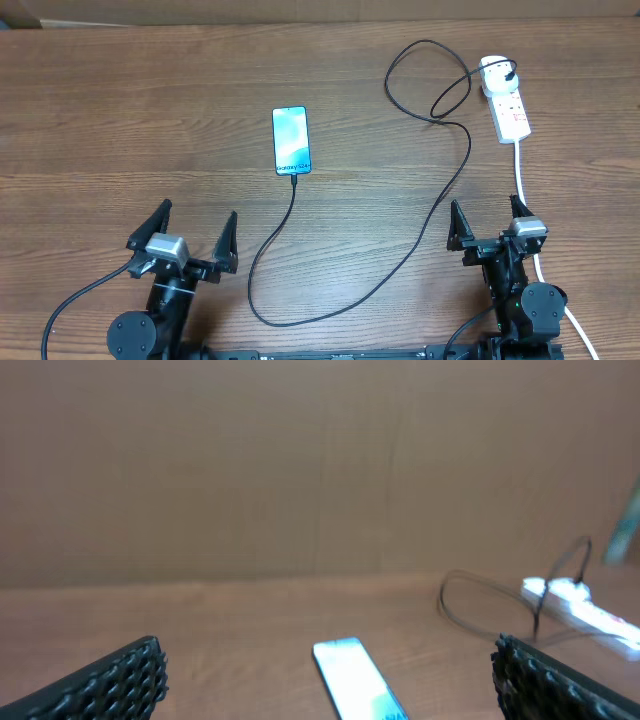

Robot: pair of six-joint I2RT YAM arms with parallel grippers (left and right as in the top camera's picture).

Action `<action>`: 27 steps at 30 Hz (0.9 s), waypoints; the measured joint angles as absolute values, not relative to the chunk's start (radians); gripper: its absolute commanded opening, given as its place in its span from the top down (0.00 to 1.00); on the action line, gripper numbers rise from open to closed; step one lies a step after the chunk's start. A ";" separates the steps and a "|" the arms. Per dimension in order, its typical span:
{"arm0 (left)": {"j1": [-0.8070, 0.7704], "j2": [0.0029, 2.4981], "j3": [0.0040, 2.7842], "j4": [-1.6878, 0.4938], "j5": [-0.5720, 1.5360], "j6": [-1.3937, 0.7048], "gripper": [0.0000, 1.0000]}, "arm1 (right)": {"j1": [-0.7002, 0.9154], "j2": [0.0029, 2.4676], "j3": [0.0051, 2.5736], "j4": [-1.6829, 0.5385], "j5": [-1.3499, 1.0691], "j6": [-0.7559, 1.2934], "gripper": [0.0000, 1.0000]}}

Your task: Plug charger to phone and switch on socket

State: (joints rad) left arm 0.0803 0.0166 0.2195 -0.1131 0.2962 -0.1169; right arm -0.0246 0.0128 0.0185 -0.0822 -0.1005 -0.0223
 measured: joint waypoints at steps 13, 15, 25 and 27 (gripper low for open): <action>0.080 0.015 0.020 0.268 0.169 -0.233 0.00 | -0.025 0.013 0.019 -0.082 -0.100 -0.022 0.00; 0.080 0.015 0.013 0.266 0.146 -0.253 0.01 | -0.025 0.013 0.019 -0.081 -0.100 -0.022 0.00; 0.030 0.014 0.010 0.096 -0.068 -0.281 0.01 | -0.025 0.013 0.019 -0.083 -0.101 -0.022 0.00; 0.011 0.014 0.009 0.044 -0.093 -0.263 0.00 | -0.025 0.013 0.019 -0.083 -0.101 -0.022 0.00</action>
